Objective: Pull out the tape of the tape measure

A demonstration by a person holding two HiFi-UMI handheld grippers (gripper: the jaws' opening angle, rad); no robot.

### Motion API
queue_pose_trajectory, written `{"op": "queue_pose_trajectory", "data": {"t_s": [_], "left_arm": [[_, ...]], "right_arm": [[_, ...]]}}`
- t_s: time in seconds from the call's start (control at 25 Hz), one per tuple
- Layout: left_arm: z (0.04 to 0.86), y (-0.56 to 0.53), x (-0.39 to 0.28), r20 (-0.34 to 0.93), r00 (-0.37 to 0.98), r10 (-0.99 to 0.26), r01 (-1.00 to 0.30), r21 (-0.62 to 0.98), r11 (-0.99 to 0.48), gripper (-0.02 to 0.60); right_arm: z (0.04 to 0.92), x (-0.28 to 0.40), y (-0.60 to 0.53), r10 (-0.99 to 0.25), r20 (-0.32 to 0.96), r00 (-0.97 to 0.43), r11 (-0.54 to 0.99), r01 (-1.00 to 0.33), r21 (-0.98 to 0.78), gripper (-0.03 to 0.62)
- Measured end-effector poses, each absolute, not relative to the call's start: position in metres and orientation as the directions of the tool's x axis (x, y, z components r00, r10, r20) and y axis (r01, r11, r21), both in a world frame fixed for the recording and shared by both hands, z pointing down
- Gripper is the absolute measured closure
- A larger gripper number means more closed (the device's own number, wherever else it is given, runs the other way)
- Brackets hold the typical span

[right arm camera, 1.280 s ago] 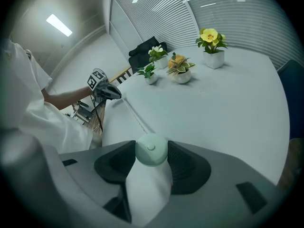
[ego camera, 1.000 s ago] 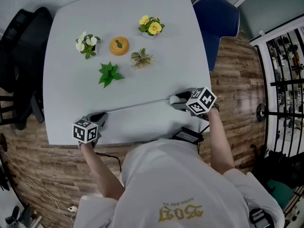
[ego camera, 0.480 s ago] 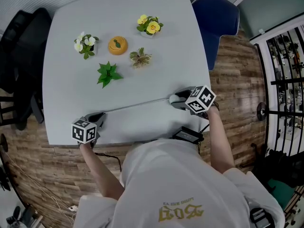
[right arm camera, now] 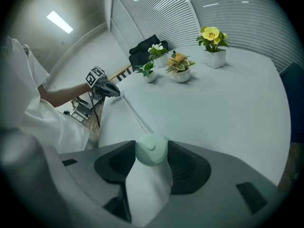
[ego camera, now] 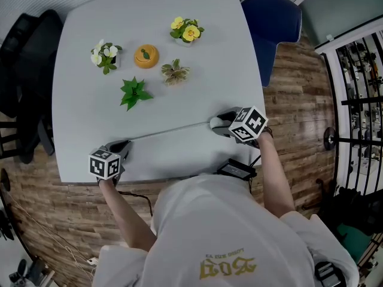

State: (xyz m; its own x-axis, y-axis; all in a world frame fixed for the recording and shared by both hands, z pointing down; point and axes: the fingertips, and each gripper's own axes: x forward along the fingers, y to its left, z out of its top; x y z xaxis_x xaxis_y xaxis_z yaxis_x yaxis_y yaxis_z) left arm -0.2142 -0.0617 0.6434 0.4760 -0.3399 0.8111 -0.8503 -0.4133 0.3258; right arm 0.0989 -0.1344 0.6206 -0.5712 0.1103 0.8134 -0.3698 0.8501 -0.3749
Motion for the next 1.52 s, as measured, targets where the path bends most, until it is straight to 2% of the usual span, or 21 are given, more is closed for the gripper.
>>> {"op": "queue_pose_trajectory", "data": {"t_s": [1.52], "left_arm": [[0.664,-0.070,-0.216,0.885,0.351,-0.306,-0.886,0.209,-0.413,0.569]], "right_arm": [[0.651,0.101,-0.145,-0.049,0.897,-0.440,0.925,-0.358,-0.125,0.357]]}}
